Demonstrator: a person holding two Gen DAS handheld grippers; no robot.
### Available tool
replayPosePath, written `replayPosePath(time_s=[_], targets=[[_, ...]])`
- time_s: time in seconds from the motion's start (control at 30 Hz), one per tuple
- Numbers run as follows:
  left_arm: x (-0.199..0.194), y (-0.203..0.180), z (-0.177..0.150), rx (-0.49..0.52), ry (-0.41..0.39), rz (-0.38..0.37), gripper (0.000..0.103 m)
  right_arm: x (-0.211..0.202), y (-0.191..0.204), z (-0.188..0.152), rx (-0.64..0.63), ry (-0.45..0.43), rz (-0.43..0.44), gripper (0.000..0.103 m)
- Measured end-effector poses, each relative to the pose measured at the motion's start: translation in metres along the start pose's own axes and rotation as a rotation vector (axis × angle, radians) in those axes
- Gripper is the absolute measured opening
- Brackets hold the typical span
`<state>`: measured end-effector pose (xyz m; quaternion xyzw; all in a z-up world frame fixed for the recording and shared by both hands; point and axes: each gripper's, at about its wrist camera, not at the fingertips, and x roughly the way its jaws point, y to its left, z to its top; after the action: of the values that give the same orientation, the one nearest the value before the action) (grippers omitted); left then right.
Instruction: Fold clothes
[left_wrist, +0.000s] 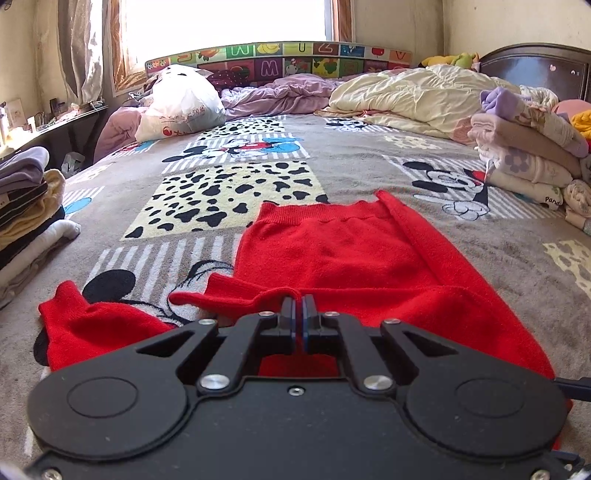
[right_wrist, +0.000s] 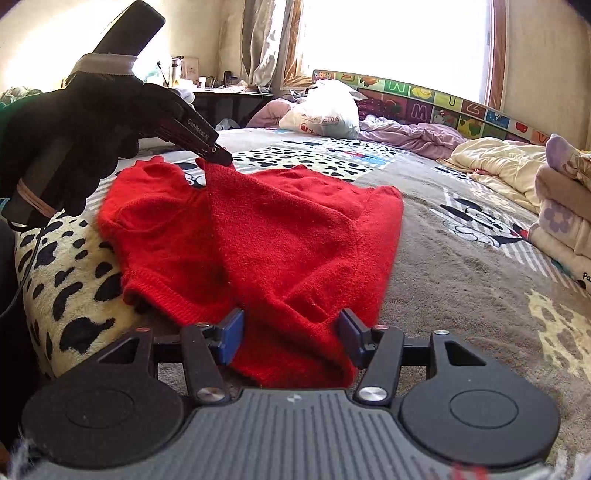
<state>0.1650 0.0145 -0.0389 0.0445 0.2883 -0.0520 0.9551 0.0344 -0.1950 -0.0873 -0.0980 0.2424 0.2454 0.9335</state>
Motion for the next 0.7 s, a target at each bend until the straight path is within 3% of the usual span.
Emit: replayPosePath(time_s=[0.2,0.33,0.43,0.57,0.6,0.63,0.7], targets=[[0.007,0.012,0.002,-0.073,0.059,-0.063,0.006,-0.002,0.0,0.001,0.005,-0.013,0.01,0.059],[0.008,0.046,-0.003,-0.319,0.077,-0.11,0.029,-0.007,0.0,0.003,0.008,-0.054,0.013,0.059],[0.011,0.073,-0.006,-0.514,0.085,-0.145,0.039,-0.007,0.001,0.003,0.006,-0.053,0.017,0.059],[0.023,0.089,0.003,-0.613,0.106,-0.121,0.036,-0.004,0.002,0.003,-0.003,-0.046,0.025,0.059],[0.028,0.089,0.006,-0.598,0.121,-0.107,0.028,-0.004,0.002,0.003,-0.003,-0.041,0.028,0.06],[0.032,0.087,0.009,-0.556,0.134,-0.096,0.01,-0.002,0.002,0.003,-0.003,-0.033,0.029,0.06],[0.038,0.08,0.017,-0.454,0.146,-0.067,0.003,0.0,0.003,0.002,-0.005,-0.016,0.028,0.06]])
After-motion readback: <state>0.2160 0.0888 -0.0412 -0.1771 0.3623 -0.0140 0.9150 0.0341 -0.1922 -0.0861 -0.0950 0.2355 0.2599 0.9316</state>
